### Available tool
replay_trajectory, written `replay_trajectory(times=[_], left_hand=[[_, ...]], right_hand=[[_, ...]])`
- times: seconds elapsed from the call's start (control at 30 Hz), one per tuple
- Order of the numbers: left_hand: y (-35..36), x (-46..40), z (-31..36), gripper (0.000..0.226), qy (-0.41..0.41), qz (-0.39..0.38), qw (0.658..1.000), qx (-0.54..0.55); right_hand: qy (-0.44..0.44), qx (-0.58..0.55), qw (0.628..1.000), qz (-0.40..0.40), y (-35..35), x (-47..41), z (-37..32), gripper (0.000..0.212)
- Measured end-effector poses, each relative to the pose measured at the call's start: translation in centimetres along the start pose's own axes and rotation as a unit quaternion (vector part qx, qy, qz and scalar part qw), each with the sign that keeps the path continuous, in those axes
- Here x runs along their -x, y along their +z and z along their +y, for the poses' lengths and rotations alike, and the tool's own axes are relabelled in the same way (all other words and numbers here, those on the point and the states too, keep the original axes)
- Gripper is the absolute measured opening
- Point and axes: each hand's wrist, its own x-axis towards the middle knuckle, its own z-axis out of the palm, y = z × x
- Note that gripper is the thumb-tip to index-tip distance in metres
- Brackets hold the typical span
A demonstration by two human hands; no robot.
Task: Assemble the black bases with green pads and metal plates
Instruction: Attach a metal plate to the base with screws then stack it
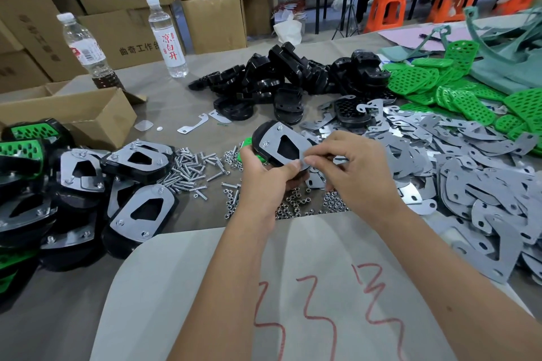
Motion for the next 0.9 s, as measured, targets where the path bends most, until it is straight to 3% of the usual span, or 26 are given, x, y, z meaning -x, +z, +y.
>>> replay_trajectory(times=[0.53,0.73,0.9], left_hand=[[0.0,0.5,0.0,0.051,0.019,-0.016,0.998,-0.060],[-0.1,0.4,0.0,0.051,0.004,-0.016,0.999,-0.034],[0.1,0.4,0.0,0.051,0.001,-0.011,1.000,-0.004]], right_hand=[[-0.004,-0.025,1.000,-0.006,-1.0,-0.2,0.2,0.013],[0.026,-0.054,0.997,-0.051,-1.3,-0.1,0.3,0.013],[0.010,-0.021,0.999,-0.033,-1.1,-0.1,0.3,0.006]])
